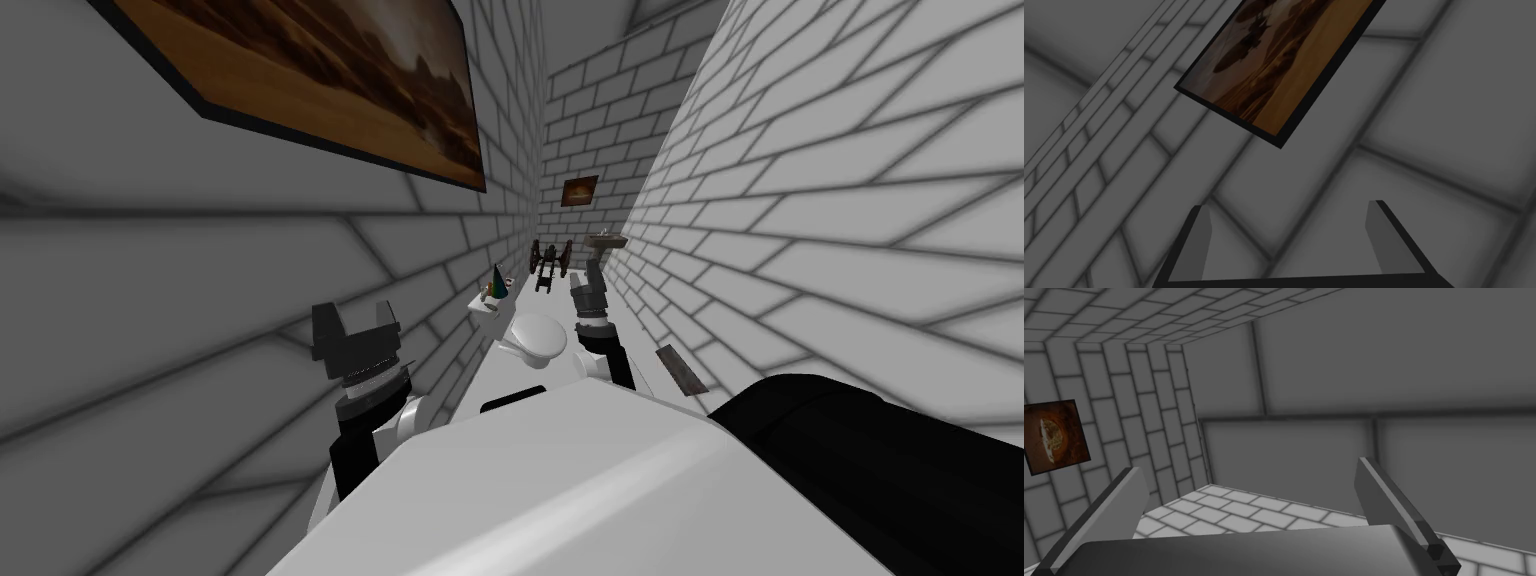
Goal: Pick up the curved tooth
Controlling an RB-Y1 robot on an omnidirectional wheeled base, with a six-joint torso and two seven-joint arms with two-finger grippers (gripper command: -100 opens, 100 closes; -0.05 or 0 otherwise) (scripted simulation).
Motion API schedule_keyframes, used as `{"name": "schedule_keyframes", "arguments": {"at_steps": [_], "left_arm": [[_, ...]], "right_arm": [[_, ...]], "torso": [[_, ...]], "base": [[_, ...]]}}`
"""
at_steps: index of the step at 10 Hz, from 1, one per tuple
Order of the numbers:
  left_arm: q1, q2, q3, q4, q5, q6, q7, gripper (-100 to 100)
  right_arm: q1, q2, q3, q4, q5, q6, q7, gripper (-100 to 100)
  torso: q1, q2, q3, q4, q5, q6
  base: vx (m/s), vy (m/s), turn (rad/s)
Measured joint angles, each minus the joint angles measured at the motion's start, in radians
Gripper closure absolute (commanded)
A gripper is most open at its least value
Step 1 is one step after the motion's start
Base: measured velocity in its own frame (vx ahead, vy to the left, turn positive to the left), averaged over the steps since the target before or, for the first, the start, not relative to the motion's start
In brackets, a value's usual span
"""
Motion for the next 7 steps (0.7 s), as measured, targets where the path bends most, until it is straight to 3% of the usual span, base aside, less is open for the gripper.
{"name": "schedule_keyframes", "arguments": {"at_steps": [4, 7], "left_arm": [[0.003, 0.079, 0.008, 0.025, 0.027, 0.033, 0.003, -100], [0.024, 0.127, 0.018, 0.072, 0.076, 0.080, 0.010, -100]], "right_arm": [[0.000, 0.000, 0.000, 0.000, 0.000, 0.000, 0.000, 0], [0.000, 0.000, 0.000, 0.000, 0.000, 0.000, 0.000, 0]], "torso": [[-0.003, 0.002, 0.001, 0.000, -0.001, 0.000], [-0.007, 0.003, 0.002, 0.001, -0.002, 0.000]], "base": [[-0.026, -0.048, -0.145], [-0.042, -0.097, -0.276]]}}
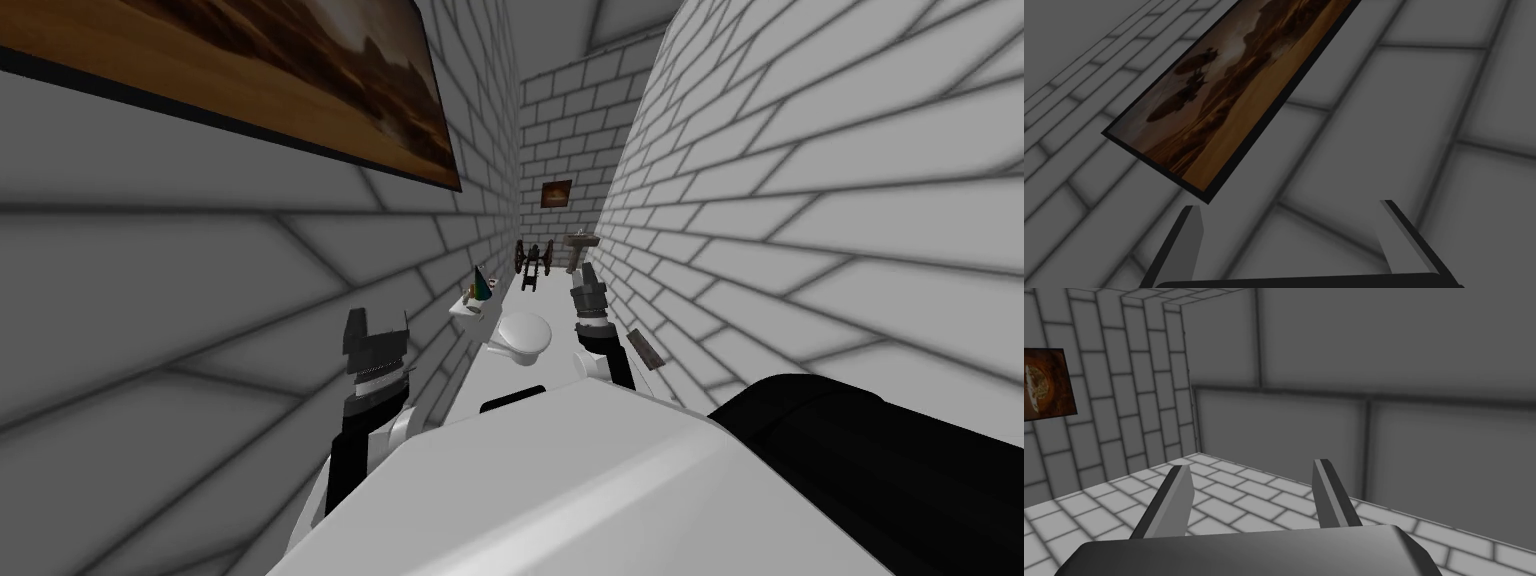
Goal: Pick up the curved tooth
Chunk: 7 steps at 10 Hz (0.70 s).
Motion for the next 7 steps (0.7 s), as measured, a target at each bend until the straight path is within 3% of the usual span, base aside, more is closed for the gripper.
{"name": "schedule_keyframes", "arguments": {"at_steps": [2, 3, 7], "left_arm": [[-0.015, 0.019, 0.021, 0.041, 0.037, 0.054, 0.006, -100], [-0.003, 0.017, 0.015, 0.064, 0.047, 0.060, 0.005, -100], [0.019, 0.037, 0.038, 0.119, 0.114, 0.130, 0.016, -100]], "right_arm": [[0.000, 0.000, 0.000, 0.000, 0.000, 0.000, 0.000, 0], [0.000, 0.000, 0.000, 0.000, 0.000, 0.000, 0.000, 0], [0.000, 0.000, 0.000, 0.000, 0.000, 0.000, 0.000, 0]], "torso": [[0.002, -0.001, -0.001, 0.000, 0.000, 0.000], [0.002, -0.001, -0.001, 0.000, 0.000, 0.000], [0.003, -0.002, -0.001, 0.000, 0.001, 0.000]], "base": [[-0.019, -0.076, -0.249], [-0.018, -0.072, -0.236], [-0.005, -0.066, -0.221]]}}
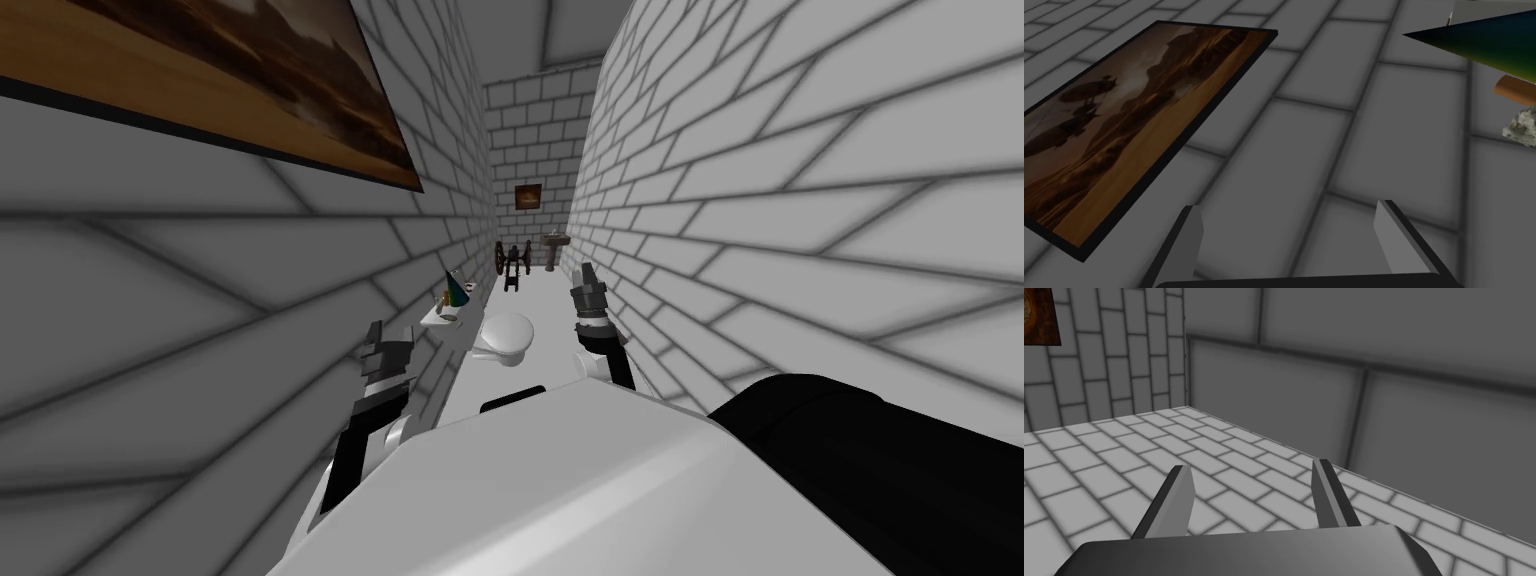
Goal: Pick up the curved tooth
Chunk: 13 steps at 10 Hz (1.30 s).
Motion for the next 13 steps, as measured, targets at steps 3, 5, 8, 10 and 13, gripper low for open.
{"name": "schedule_keyframes", "arguments": {"at_steps": [3, 5, 8, 10, 13], "left_arm": [[0.000, 0.000, -0.003, 0.073, 0.036, 0.045, -0.008, -100], [0.012, 0.010, 0.002, 0.094, 0.061, 0.084, -0.009, -100], [0.033, 0.028, -0.004, 0.145, 0.088, 0.122, -0.013, -100], [0.032, 0.053, 0.000, 0.176, 0.106, 0.169, -0.016, -100], [0.031, 0.085, -0.009, 0.242, 0.118, 0.196, -0.019, -100]], "right_arm": [[0.000, 0.000, 0.000, 0.000, 0.000, 0.000, 0.000, 0], [0.000, 0.000, 0.000, 0.000, 0.000, 0.000, 0.000, 0], [0.000, 0.000, 0.000, 0.000, 0.000, 0.000, 0.000, 0], [0.000, 0.000, 0.000, 0.000, 0.000, 0.000, 0.000, 0], [0.000, 0.000, 0.000, 0.000, 0.000, 0.000, 0.000, 0]], "torso": [[0.001, -0.001, -0.001, 0.000, 0.000, 0.000], [0.003, -0.001, -0.001, 0.000, 0.001, 0.000], [0.006, -0.004, -0.002, -0.001, 0.001, -0.001], [0.007, -0.007, -0.004, -0.001, 0.001, -0.001], [0.009, -0.007, -0.004, -0.001, 0.002, -0.001]], "base": [[0.014, -0.052, -0.222], [0.025, -0.016, -0.179], [0.066, 0.020, -0.166], [0.108, 0.043, -0.127], [0.095, 0.066, -0.126]]}}
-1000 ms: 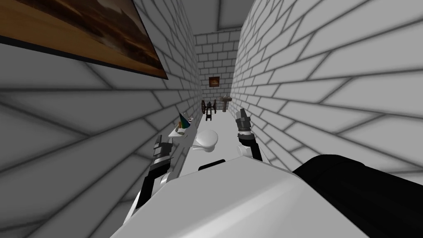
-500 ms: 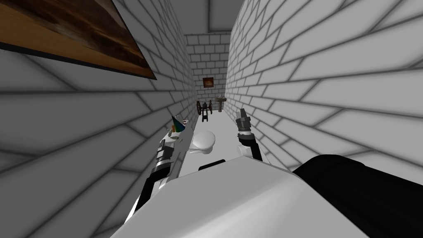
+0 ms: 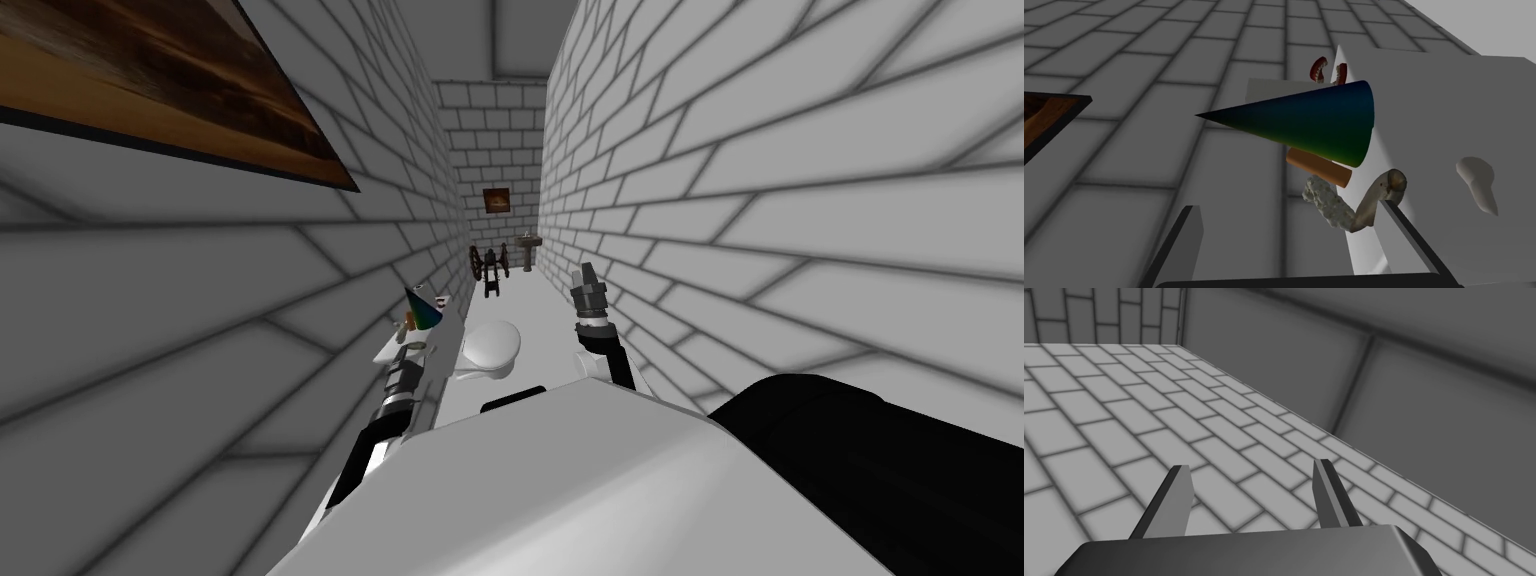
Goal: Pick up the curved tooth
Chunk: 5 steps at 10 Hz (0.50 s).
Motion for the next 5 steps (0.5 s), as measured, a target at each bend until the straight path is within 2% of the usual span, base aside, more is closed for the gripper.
{"name": "schedule_keyframes", "arguments": {"at_steps": [1, 3, 5], "left_arm": [[0.015, 0.013, -0.005, 0.005, 0.004, 0.022, -0.003, -100], [0.026, 0.049, -0.016, 0.054, 0.011, 0.043, -0.004, -100], [0.018, 0.079, -0.021, 0.097, 0.016, 0.081, -0.007, -100]], "right_arm": [[0.000, 0.000, 0.000, 0.000, 0.000, 0.000, 0.000, 0], [0.000, 0.000, 0.000, 0.000, 0.000, 0.000, 0.000, 0], [0.000, 0.000, 0.000, 0.000, 0.000, 0.000, 0.000, 0]], "torso": [[0.001, -0.001, -0.001, 0.000, 0.000, 0.000], [0.003, -0.002, -0.001, -0.001, 0.001, 0.000], [0.005, -0.004, -0.002, -0.001, 0.001, 0.000]], "base": [[0.101, 0.096, -0.109], [0.127, 0.125, -0.122], [0.169, 0.140, -0.112]]}}
